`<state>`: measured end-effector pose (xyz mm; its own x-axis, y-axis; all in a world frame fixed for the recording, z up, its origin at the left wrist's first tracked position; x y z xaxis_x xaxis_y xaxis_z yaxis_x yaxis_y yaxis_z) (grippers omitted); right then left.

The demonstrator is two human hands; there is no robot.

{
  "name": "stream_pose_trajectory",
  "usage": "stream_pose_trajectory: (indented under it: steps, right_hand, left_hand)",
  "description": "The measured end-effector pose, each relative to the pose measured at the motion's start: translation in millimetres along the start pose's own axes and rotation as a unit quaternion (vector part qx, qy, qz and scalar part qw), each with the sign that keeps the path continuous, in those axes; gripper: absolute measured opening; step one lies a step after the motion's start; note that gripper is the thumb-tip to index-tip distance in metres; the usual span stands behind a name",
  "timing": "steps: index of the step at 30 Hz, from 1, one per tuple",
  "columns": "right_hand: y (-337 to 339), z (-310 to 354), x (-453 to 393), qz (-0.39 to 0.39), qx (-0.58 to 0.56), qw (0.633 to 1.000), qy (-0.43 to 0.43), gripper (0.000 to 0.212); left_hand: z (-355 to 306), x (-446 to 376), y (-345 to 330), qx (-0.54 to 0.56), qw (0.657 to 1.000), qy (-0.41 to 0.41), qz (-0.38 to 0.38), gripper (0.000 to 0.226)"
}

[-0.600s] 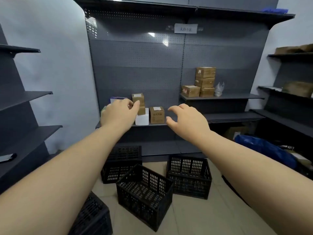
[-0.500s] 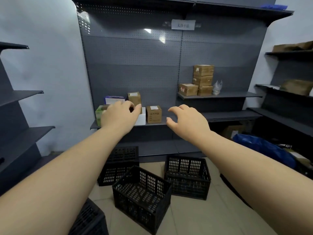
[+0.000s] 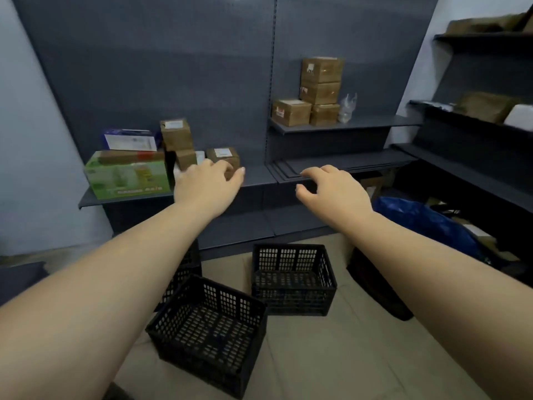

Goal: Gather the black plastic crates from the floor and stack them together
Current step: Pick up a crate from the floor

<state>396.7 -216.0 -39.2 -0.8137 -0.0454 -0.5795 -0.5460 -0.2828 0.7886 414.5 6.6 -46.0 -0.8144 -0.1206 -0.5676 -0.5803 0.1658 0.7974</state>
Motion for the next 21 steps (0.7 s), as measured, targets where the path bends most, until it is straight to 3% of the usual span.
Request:
stream_pose_trajectory:
  steps: [7,15,21]
  right_hand:
    - [-103,-42,-56,0.052,0.014,0.999,-0.002,0.048]
    - [-230,-40,-145,0.122,-0.017,0.987,0.102,0.05]
    - [-323,-1,-177,0.206,-0.043,0.957,0.201,0.051]
  left_hand:
    - [6,-26,-110,-0.07,0.994,-0.05,0.066,0.059]
    - [52,-85,-187,-0.108,0.987,0.102,0.063,0.058]
    - [96,-71,-237,-0.12,0.965,0.211,0.095,0.057]
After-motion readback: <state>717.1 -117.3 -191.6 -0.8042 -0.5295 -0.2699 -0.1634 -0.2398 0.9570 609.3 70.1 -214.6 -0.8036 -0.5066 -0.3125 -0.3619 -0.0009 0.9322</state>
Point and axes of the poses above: each hand's wrist, its own x-axis away from the middle knuckle, its own y-axis out of the back of the hand, z = x × y, the point moved 8 cm from there along -x, towards the middle knuckle, and after that the axes turned 14 degrees about -z, right-handed, at the moved point
